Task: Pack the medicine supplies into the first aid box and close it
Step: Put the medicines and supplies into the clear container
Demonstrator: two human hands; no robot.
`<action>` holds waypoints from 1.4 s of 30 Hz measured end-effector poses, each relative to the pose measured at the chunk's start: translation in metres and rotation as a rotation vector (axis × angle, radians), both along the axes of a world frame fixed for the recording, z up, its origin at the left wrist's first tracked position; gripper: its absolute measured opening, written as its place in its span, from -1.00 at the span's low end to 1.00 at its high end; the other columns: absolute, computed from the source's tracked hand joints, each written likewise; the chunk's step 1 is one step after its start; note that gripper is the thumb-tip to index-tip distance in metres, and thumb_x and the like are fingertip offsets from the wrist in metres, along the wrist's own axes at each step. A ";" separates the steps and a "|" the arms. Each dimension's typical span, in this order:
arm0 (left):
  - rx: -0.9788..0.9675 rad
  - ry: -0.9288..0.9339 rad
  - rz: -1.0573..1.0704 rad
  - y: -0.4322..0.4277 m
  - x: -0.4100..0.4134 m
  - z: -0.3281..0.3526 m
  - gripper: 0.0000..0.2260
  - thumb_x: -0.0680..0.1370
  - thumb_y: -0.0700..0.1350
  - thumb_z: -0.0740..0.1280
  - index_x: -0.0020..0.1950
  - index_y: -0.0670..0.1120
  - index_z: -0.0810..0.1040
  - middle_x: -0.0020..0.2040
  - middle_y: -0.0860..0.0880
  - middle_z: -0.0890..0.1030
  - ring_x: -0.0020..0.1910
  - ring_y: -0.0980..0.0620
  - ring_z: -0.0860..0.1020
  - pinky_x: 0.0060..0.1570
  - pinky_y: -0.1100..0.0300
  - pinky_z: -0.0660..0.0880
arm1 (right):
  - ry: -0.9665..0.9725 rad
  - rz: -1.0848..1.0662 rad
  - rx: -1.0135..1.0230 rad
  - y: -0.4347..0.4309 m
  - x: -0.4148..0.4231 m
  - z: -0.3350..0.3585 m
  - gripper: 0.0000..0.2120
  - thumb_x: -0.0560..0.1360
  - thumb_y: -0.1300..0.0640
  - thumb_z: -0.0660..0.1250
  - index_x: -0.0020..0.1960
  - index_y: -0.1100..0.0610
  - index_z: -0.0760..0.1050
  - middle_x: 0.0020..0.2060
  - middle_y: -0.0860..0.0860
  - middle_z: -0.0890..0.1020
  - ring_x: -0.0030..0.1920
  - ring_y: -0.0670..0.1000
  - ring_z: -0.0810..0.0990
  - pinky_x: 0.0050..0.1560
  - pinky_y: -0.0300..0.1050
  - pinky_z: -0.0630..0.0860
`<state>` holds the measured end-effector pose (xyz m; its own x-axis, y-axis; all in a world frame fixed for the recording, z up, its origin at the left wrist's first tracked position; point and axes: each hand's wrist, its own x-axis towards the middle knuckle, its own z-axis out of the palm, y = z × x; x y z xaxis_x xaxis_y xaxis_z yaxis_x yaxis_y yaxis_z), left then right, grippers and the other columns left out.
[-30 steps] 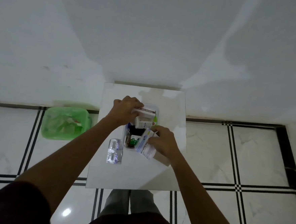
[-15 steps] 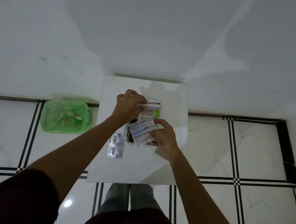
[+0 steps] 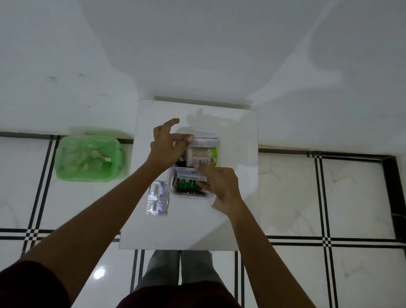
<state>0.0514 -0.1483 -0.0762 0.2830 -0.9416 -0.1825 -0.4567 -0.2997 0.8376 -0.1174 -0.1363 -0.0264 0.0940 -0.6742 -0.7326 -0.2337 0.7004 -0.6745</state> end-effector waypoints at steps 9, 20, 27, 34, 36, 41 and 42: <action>-0.141 -0.396 -0.110 0.048 0.009 -0.017 -0.73 0.56 0.03 0.20 0.11 0.00 0.63 0.43 -0.11 0.40 0.35 -0.22 0.33 0.16 -0.22 0.41 | 0.644 0.683 -0.729 0.006 0.010 -0.008 -0.78 0.48 0.29 0.26 0.11 0.14 0.41 -0.16 0.06 0.59 -0.20 0.08 0.54 -0.27 -0.10 0.46; 0.210 -0.171 0.263 0.121 -0.002 -0.022 -0.57 0.42 -0.13 0.41 0.26 -0.16 0.45 0.24 -0.18 0.47 0.25 -0.20 0.39 0.18 0.05 0.30 | 0.715 0.866 -0.984 0.019 -0.007 -0.036 -0.95 0.37 0.16 0.42 -0.24 0.04 0.57 -0.19 -0.02 0.59 -0.10 0.07 0.52 -0.15 -0.02 0.16; 0.567 -0.164 0.287 0.129 -0.004 -0.035 -0.23 0.25 -0.05 0.59 0.32 -0.25 0.29 0.24 -0.25 0.38 0.25 -0.27 0.36 0.17 -0.10 0.36 | 0.652 0.310 -0.785 0.019 -0.044 -0.025 -0.91 0.43 0.22 0.36 -0.08 0.10 0.58 -0.17 0.01 0.63 -0.13 0.02 0.54 -0.08 -0.01 0.38; 0.652 -0.085 0.351 0.123 -0.002 -0.039 -0.42 0.25 -0.04 0.58 0.13 -0.16 0.38 -0.04 -0.06 0.48 -0.04 -0.09 0.46 0.07 -0.10 0.47 | 0.774 0.711 -0.341 0.026 -0.071 -0.055 -0.54 0.42 0.06 0.41 0.28 0.01 0.39 0.30 0.02 0.43 0.29 0.10 0.38 0.19 0.11 0.32; 0.650 -0.077 0.353 0.125 -0.002 -0.040 -0.49 0.23 -0.04 0.59 0.05 -0.16 0.46 -0.09 -0.05 0.49 -0.09 -0.07 0.45 -0.04 0.00 0.47 | 0.843 0.849 -0.347 0.030 -0.069 -0.062 -0.49 0.41 0.01 0.41 0.31 0.01 0.34 0.31 0.03 0.41 0.29 0.11 0.36 0.18 0.11 0.34; 0.609 -0.012 0.405 0.127 -0.006 -0.041 -0.64 0.21 -0.19 0.58 -0.14 -0.18 0.47 -0.24 -0.06 0.49 -0.20 -0.06 0.48 -0.29 0.19 0.38 | 0.874 0.916 -0.363 0.033 -0.063 -0.075 -0.56 0.39 0.03 0.43 0.22 0.03 0.40 0.15 0.05 0.51 0.18 0.11 0.46 0.13 0.11 0.35; 0.592 0.019 0.419 0.127 -0.007 -0.040 -0.68 0.24 -0.22 0.56 -0.17 -0.18 0.45 -0.27 -0.04 0.47 -0.21 -0.06 0.48 -0.34 0.21 0.35 | 0.850 0.884 -0.360 0.032 -0.063 -0.076 -0.58 0.39 0.07 0.43 0.21 0.04 0.42 0.12 0.05 0.52 0.17 0.11 0.48 0.13 0.11 0.36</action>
<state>0.0448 -0.0213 -0.1167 0.5901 -0.4967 -0.6364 -0.1915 -0.8520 0.4873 -0.1808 -0.1040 -0.1024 0.2040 -0.7943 -0.5723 -0.9737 -0.1042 -0.2026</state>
